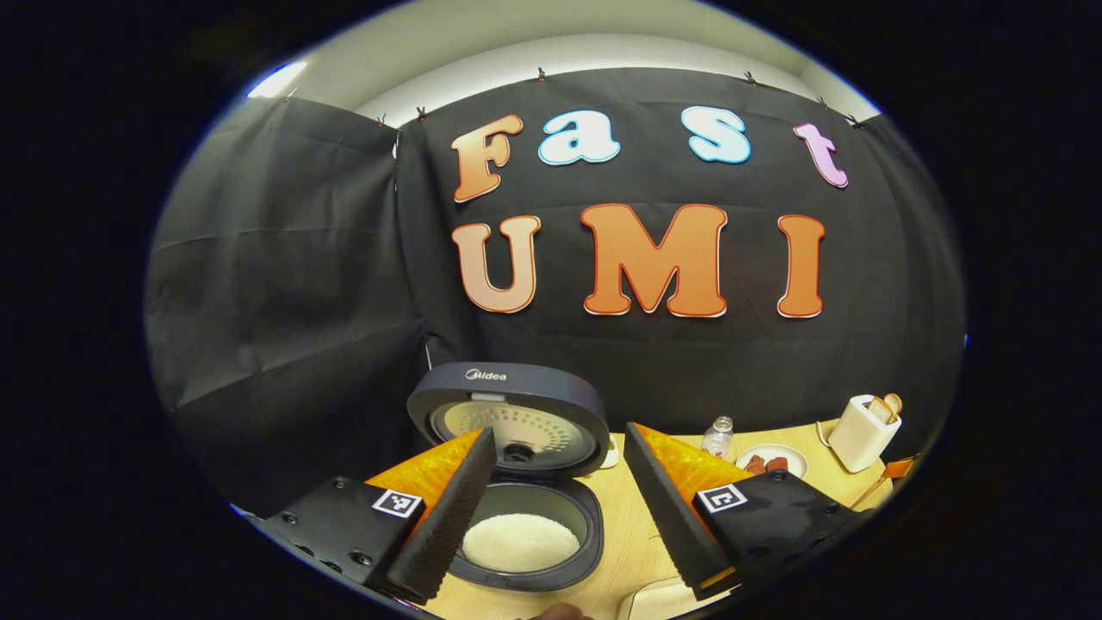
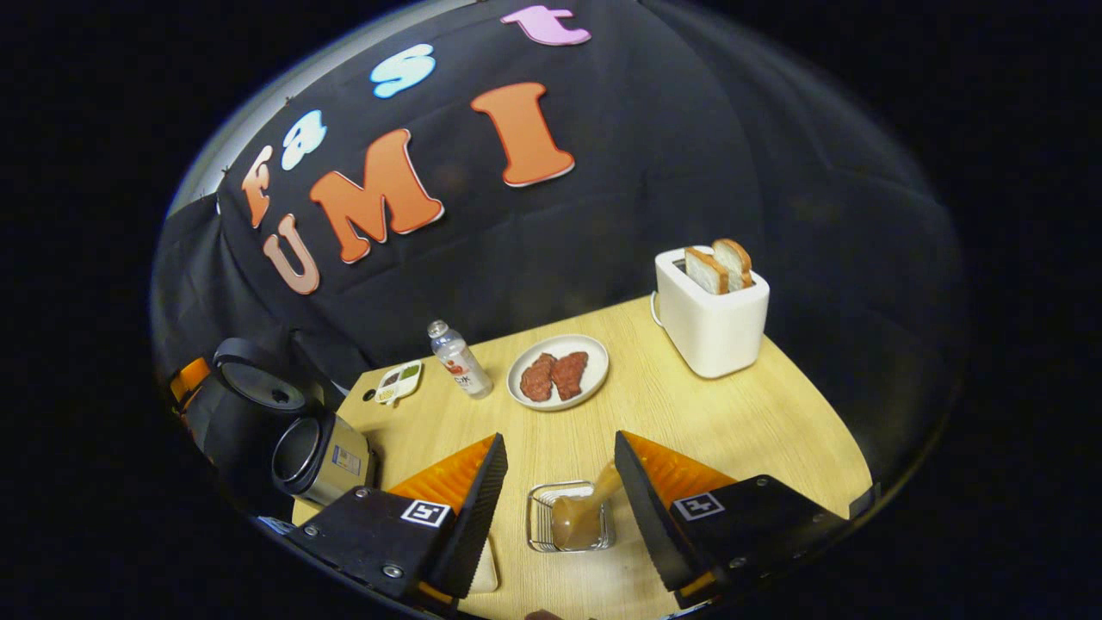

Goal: Close the left gripper, press the button to open the rice cooker; take a wooden spoon from the chopstick holder with the right hand, scoop a spoonful of rice and pour it into the rice cooker, then put the wooden spoon back into the chopstick holder.

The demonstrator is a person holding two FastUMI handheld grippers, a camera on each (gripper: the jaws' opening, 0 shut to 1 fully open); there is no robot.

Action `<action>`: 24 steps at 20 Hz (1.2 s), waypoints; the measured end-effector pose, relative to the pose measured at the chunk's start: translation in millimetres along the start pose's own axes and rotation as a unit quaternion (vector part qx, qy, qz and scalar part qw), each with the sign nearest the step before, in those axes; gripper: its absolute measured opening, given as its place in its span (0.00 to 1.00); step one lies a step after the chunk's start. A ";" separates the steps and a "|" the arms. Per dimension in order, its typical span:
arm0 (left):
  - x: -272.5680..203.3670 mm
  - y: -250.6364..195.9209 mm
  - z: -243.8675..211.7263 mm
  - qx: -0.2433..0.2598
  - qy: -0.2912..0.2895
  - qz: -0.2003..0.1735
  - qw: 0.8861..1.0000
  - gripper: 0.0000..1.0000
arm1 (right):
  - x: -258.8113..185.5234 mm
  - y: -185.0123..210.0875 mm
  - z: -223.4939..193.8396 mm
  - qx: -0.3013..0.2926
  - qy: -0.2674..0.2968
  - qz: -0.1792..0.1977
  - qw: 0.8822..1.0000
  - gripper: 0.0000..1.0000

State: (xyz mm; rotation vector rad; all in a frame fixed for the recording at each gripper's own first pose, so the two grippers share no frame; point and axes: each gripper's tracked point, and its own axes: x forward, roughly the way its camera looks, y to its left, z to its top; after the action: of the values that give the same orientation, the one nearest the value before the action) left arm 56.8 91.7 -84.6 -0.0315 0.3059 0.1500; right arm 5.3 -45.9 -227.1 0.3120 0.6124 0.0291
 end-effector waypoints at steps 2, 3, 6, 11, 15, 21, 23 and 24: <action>6.8 8.4 8.6 0.004 -0.005 0.010 1.000 0.94 | -6.8 13.0 24.6 -0.031 -0.046 0.015 0.998 0.80; 9.8 11.8 13.9 0.007 -0.008 0.014 1.000 0.97 | -9.0 20.8 35.6 -0.044 -0.063 0.017 0.997 0.79; 18.3 21.0 30.6 0.016 -0.021 0.023 0.999 1.00 | -19.3 31.5 60.7 -0.060 -0.099 0.022 0.993 0.79; 28.0 21.2 49.3 0.016 -0.033 0.025 0.999 1.00 | -34.5 37.2 96.2 -0.097 -0.149 0.007 0.984 0.79; 28.2 17.9 51.1 0.014 -0.035 0.016 0.999 1.00 | -54.0 46.8 131.0 -0.127 -0.205 -0.007 0.970 0.79; 67.2 40.2 66.2 0.005 -0.026 0.024 0.999 0.93 | -78.2 64.3 168.6 -0.164 -0.266 -0.006 0.950 0.79; 91.8 43.0 64.3 0.000 -0.008 0.019 1.000 0.93 | -79.4 66.2 172.0 -0.167 -0.272 -0.005 0.947 0.79; 104.6 43.5 60.5 0.000 0.005 0.018 1.000 1.00 | -78.3 65.4 170.5 -0.170 -0.271 -0.006 0.948 0.79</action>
State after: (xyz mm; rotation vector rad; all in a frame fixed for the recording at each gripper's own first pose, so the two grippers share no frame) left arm 166.7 152.8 -58.9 -0.0274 0.3159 0.1852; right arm 42.5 -40.5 -32.0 -0.0265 0.0564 0.0348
